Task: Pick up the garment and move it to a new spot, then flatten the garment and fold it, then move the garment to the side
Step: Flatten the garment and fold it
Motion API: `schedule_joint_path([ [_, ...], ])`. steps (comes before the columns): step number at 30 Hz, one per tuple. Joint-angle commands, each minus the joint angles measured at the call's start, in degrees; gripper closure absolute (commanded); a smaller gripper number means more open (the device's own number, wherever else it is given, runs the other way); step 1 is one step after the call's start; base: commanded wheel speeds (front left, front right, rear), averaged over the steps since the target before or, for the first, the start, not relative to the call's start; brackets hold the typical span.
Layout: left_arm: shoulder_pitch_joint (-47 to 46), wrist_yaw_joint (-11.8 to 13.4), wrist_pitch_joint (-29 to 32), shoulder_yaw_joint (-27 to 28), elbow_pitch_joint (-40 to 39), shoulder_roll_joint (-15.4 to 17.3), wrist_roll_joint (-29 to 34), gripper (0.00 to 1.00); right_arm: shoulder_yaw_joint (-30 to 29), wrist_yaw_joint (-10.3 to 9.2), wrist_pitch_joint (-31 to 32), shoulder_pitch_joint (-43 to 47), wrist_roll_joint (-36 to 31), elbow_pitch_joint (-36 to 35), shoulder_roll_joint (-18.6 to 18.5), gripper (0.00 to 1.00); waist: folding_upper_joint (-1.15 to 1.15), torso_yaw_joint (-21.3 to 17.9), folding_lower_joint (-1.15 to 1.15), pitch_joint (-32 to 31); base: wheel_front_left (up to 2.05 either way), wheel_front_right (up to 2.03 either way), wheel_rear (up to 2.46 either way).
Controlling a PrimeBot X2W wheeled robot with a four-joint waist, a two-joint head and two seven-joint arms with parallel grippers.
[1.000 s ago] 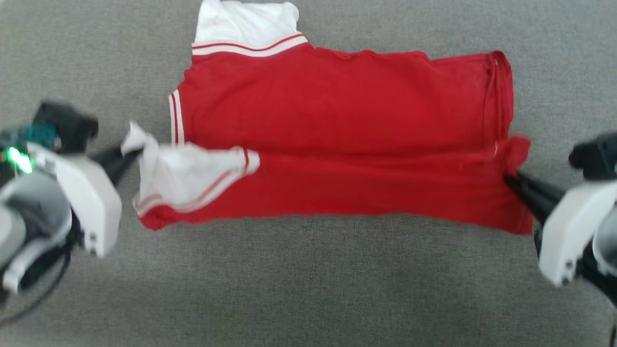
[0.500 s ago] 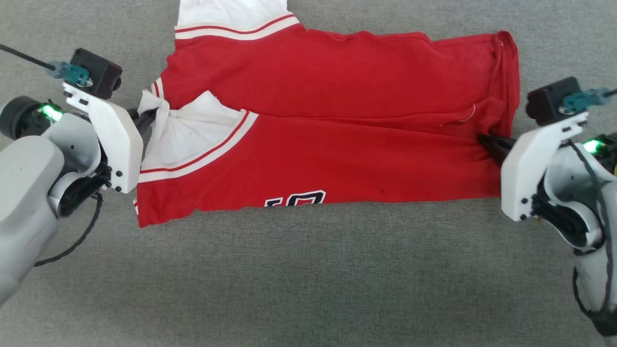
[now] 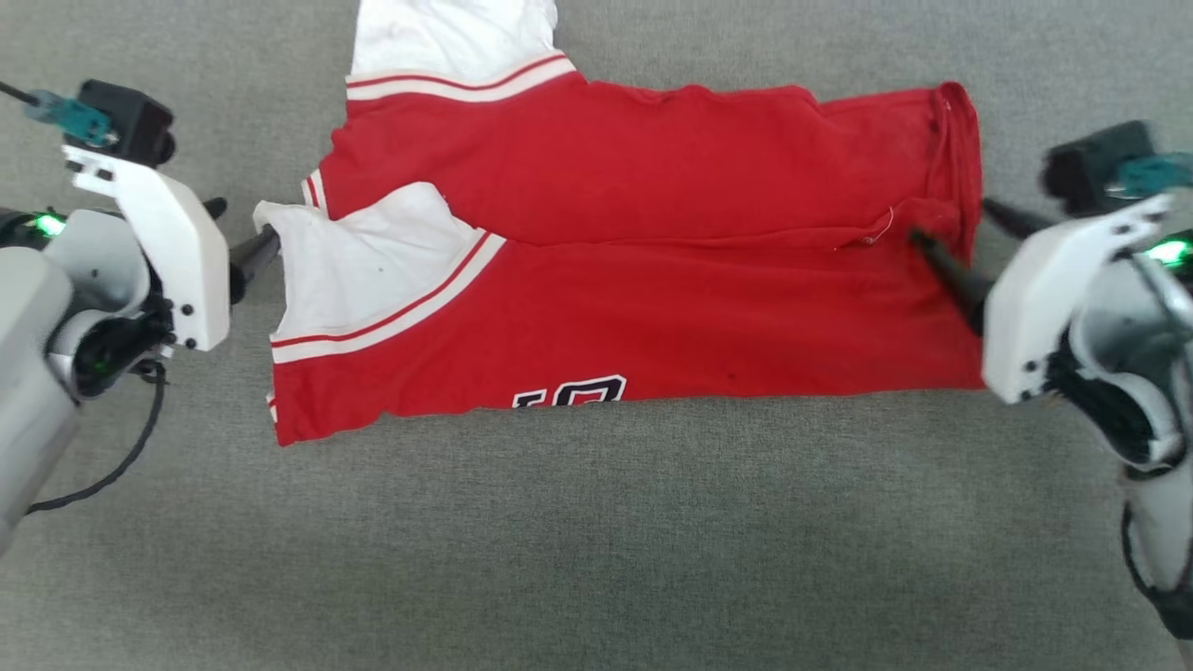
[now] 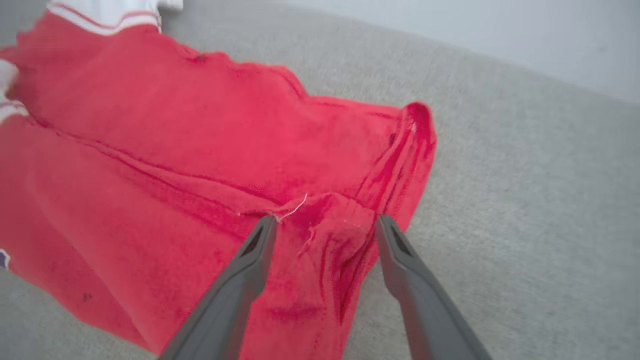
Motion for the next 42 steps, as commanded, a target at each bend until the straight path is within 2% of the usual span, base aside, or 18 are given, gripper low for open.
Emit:
schedule_joint_path([
  [1,1.07,0.74,0.71,0.42,-1.93,1.08,-0.99,0.0,-2.31,-0.02,-2.49,1.32,-1.03,-1.68,0.76,0.0,0.0,0.25,0.0,-0.74,0.0,0.0,0.0],
  [6,4.29,4.86,2.87,0.48,-10.85,5.21,-2.51,0.0,-9.66,-0.02,-9.55,4.86,-5.3,-7.12,4.93,0.0,0.0,0.71,0.0,-1.84,0.0,0.0,0.0],
  [9,7.57,9.04,4.36,0.47,-17.97,8.29,-4.04,0.0,-12.61,-0.01,-13.17,7.16,-7.49,-10.89,7.68,0.0,0.0,0.69,0.0,-2.04,0.0,0.0,0.0],
  [14,12.74,16.02,5.29,0.88,-29.49,13.12,-6.54,0.0,-16.85,-0.02,-16.31,10.99,-10.15,-15.83,12.34,0.0,0.0,0.4,0.0,-1.95,0.0,0.0,0.0],
  [18,15.81,19.74,5.31,0.79,-35.04,15.15,-8.1,0.0,-18.36,-0.01,-17.04,13.78,-11.04,-19.1,14.87,0.0,0.0,-0.2,0.0,-1.72,0.0,0.0,0.0],
  [22,17.91,21.37,4.96,0.9,-35.33,15.23,-9.85,0.0,-18.83,-0.01,-17.32,15.33,-11.74,-20.64,16.13,0.0,0.0,-1.08,0.0,-1.55,0.0,0.0,0.0],
  [26,19.38,22.1,4.82,1.12,-32.41,14.41,-11.94,0.0,-19.38,-0.01,-16.76,17.4,-12.1,-21.52,17.47,0.0,0.0,-2.46,0.0,-0.99,0.0,0.0,0.0],
  [30,19.77,21.58,5.58,0.69,-28.16,12.29,-13.08,0.0,-18.35,-0.01,-13.91,19.32,-11.52,-20.62,17.97,0.0,0.0,-3.35,0.0,-0.27,0.0,0.0,0.0],
  [32,19.44,20.55,6.15,0.28,-25.84,10.55,-13.23,0.0,-17.42,-0.01,-11.27,19.97,-10.67,-19.54,17.95,0.0,0.0,-3.51,0.0,0.07,0.0,0.0,0.0],
  [33,19.25,19.68,6.32,-0.2,-24.75,9.74,-13.0,0.83,-17.09,-0.01,-9.62,20.28,-10.52,-18.82,17.7,0.0,0.0,-3.57,0.0,0.18,0.0,0.0,0.0],
  [34,19.0,19.04,6.34,-0.24,-23.65,8.84,-13.22,1.0,-16.42,-0.01,-8.04,20.27,-9.97,-18.22,17.33,0.0,0.0,-3.57,0.0,0.29,0.0,0.0,0.0],
  [42,16.53,15.09,6.84,-1.49,-18.44,4.18,-11.46,1.0,-15.17,-0.01,2.88,15.68,-9.5,-10.94,15.45,0.0,0.0,-2.16,0.0,1.04,0.0,0.0,0.0],
])
